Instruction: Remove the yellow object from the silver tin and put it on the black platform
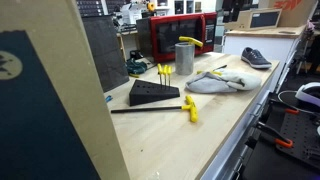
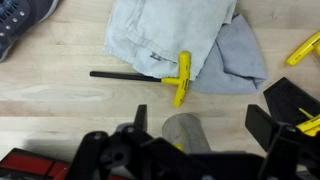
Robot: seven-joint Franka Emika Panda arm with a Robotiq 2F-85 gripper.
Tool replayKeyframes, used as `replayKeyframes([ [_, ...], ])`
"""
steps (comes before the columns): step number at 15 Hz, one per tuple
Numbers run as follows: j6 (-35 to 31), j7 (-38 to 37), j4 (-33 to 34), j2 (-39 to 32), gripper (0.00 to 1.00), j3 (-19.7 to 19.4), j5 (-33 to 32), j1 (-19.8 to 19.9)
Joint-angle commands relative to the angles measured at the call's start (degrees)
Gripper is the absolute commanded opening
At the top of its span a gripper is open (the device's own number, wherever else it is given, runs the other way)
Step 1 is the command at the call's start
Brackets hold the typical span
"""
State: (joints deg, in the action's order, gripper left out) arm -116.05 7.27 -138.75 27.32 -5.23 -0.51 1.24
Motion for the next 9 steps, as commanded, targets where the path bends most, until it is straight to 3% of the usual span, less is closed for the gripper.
replayKeyframes([
  [1,0.2,0.1,0.1,0.0,1.0,0.3,0.2,0.3],
  [9,0.1,0.5,0.3,-0.1,1.0,0.3,0.0,0.2],
])
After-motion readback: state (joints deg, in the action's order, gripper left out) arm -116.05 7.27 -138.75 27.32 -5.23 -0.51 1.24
